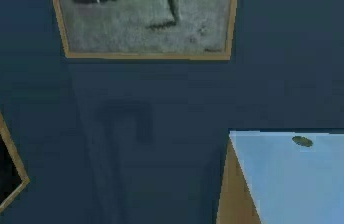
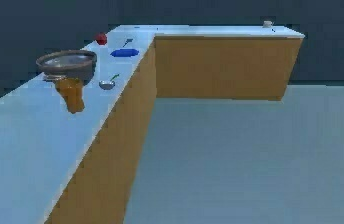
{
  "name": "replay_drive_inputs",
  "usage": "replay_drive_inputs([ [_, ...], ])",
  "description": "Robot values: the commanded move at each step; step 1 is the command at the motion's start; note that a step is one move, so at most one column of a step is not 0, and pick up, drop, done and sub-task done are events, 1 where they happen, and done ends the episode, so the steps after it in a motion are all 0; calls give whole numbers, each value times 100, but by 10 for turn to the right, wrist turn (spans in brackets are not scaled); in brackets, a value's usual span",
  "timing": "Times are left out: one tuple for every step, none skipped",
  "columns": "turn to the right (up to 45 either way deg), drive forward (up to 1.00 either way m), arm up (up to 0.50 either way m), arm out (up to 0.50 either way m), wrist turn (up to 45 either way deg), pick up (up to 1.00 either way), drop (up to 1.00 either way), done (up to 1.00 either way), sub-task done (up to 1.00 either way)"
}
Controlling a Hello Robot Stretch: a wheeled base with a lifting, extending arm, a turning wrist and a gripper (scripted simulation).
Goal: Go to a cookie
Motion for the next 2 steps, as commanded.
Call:
replay_drive_inputs([
  [360, 0, 0, 0, 0, 0, 0, 0, 0],
  [0, 95, 0, 0, 0, 0, 0, 0, 0],
])
